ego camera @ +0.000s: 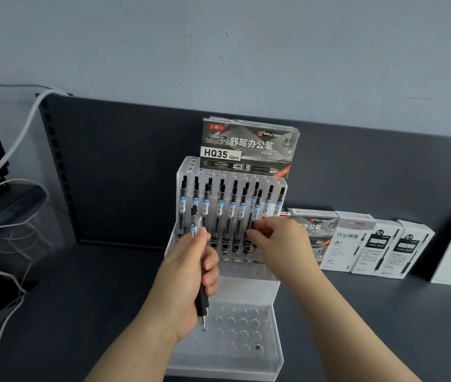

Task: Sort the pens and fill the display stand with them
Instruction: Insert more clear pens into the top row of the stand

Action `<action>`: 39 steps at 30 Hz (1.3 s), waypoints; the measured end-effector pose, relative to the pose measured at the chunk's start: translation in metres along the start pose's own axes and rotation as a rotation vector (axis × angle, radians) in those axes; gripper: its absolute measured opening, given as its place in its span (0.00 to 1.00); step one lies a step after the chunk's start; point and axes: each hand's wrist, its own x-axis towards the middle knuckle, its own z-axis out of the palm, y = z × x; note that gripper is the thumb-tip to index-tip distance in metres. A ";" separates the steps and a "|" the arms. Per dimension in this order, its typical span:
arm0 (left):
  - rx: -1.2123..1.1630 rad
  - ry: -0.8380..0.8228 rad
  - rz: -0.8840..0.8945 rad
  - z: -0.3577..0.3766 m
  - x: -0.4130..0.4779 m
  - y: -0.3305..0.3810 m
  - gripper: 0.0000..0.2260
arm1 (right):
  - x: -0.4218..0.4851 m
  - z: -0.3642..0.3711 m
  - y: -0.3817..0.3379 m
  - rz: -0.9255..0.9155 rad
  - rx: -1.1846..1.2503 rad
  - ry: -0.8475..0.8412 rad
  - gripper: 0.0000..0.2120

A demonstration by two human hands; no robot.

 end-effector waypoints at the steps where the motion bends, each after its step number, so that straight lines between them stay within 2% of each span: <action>1: 0.006 -0.009 0.000 0.001 0.000 0.000 0.08 | 0.000 0.000 0.000 0.005 0.003 -0.001 0.06; 4: -0.014 -0.027 -0.011 0.003 -0.002 0.000 0.07 | -0.007 -0.003 -0.001 0.011 0.109 0.114 0.03; 6: -0.024 -0.027 0.000 0.005 -0.002 -0.001 0.08 | -0.018 -0.009 -0.007 -0.038 0.217 0.239 0.08; 7: -0.023 -0.022 0.012 0.006 -0.002 -0.001 0.10 | -0.024 -0.012 -0.010 -0.067 0.269 0.240 0.11; 8: -0.026 -0.017 0.025 0.008 -0.001 -0.002 0.11 | -0.030 -0.015 -0.016 -0.082 0.326 0.184 0.11; 12: -0.063 -0.050 0.038 0.020 -0.003 -0.002 0.13 | -0.046 -0.012 -0.027 -0.062 0.524 -0.251 0.04; 19: -0.051 -0.123 0.036 0.030 -0.002 -0.007 0.15 | -0.040 -0.013 -0.007 0.036 0.719 -0.407 0.07; 21: -0.026 -0.084 0.069 0.029 0.003 -0.010 0.15 | -0.034 -0.018 -0.002 0.046 0.705 -0.325 0.07; 25: 0.017 0.046 0.102 0.027 0.010 -0.012 0.11 | -0.010 -0.029 0.009 0.064 0.584 0.003 0.04; 27: 0.015 0.070 0.096 0.027 0.011 -0.012 0.09 | 0.000 -0.031 0.011 0.052 0.540 0.092 0.05; 31: -0.003 0.086 0.086 0.029 0.012 -0.012 0.10 | 0.008 -0.023 0.014 0.008 0.390 0.108 0.07; 35: -0.082 0.109 0.076 0.031 0.014 -0.009 0.11 | 0.004 -0.013 0.019 -0.110 0.128 0.127 0.11; 39: -0.057 0.118 0.097 0.032 0.014 -0.009 0.10 | -0.002 -0.006 0.022 -0.130 0.029 0.089 0.09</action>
